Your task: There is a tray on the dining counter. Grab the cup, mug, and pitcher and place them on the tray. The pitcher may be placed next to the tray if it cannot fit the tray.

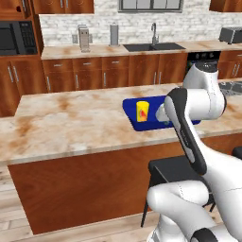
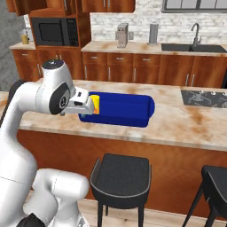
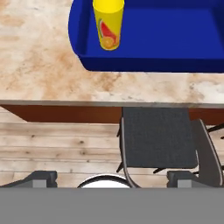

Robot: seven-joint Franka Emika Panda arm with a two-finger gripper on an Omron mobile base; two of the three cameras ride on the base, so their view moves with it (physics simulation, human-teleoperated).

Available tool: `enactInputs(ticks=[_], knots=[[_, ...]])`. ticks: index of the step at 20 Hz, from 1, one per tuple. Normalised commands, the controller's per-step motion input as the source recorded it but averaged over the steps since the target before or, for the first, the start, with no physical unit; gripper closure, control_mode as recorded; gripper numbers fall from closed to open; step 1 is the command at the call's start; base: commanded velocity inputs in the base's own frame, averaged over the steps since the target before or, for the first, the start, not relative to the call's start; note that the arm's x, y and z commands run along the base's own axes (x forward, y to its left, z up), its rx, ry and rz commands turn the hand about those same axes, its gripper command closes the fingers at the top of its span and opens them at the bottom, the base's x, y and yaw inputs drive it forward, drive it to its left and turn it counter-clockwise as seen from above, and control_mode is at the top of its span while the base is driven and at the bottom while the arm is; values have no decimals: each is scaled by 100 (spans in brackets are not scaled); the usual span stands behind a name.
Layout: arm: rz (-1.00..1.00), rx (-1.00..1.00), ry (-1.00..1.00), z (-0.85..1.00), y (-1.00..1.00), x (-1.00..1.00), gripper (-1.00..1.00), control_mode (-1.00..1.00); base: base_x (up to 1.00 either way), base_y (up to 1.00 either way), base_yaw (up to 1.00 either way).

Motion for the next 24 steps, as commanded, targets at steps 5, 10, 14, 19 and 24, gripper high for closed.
enactInputs(ticks=[5, 10, 14, 19, 24], knots=[[5, 0, 0, 2, 7, -26, -100, -100, 0, 0, 0], [1, 0, 0, 7, 1, -3, -100, -100, 0, 0, 0], [0, 0, 0, 11, 0, -14, -100, -100, 0, 0, 0], [-5, 1, 0, 7, -3, -30, -100, -100, 0, 0, 0], [-6, 3, 0, 9, -11, -24, -100, -100, 0, 0, 0]])
